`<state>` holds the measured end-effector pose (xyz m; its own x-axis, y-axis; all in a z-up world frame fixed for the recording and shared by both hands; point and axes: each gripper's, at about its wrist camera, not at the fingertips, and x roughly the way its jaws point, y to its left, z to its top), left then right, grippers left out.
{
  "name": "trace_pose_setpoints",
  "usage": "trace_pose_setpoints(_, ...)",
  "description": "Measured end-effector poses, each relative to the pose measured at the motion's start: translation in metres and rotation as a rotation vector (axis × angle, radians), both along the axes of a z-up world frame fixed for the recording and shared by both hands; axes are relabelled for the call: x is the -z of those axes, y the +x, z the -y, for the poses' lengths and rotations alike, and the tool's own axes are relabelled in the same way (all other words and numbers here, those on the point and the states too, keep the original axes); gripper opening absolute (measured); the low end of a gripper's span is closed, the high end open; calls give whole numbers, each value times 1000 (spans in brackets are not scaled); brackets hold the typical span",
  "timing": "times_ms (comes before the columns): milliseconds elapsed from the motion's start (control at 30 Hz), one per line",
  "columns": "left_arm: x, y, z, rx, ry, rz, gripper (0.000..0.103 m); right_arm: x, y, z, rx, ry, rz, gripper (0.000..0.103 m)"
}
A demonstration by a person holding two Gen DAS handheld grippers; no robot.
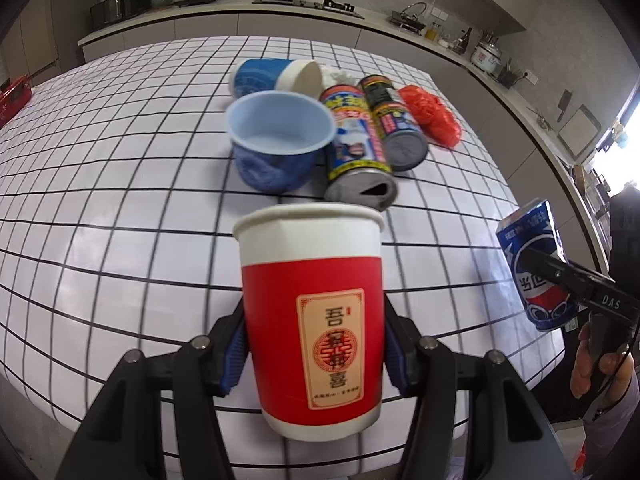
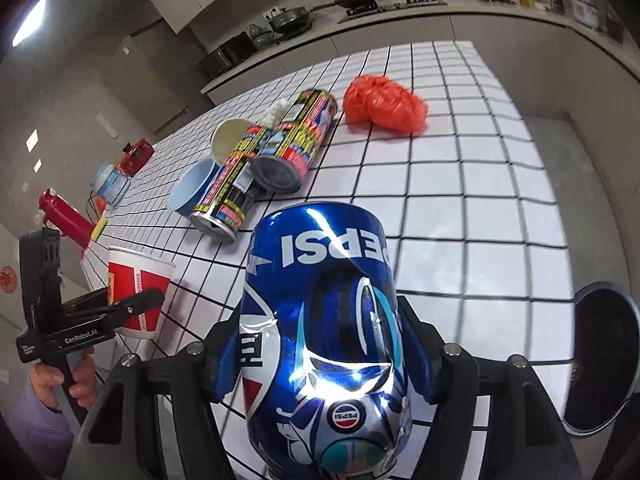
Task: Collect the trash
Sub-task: 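Lift the red cup and Pepsi can off the island with both tools, then carry cup and can over the black bin and open both tools to drop them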
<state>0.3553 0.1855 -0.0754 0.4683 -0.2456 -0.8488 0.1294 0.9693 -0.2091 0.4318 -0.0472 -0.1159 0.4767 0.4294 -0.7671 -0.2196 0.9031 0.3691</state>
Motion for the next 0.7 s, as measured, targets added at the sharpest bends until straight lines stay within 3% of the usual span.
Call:
trace_pose_setpoints(167,-7,0,29,58,-16,0,58,-10,-11,31,55,38,6,69)
trace_pose_setpoints(233,-9,2,42,101,-31,5,58,-15,-20,44,99,2,30,69)
trace_pose_setpoints(367,-7,5,66,173,-49,15,58,-7,-37,76,215,33,-14,69)
trace_pose_setpoints(533,-9,2,99,258,-63,34,58,-7,-68,118,352,-36,-27,69)
trace_pose_setpoints(700,-23,-8,157,371,-95,51,58,-6,-100,183,501,-78,-22,69)
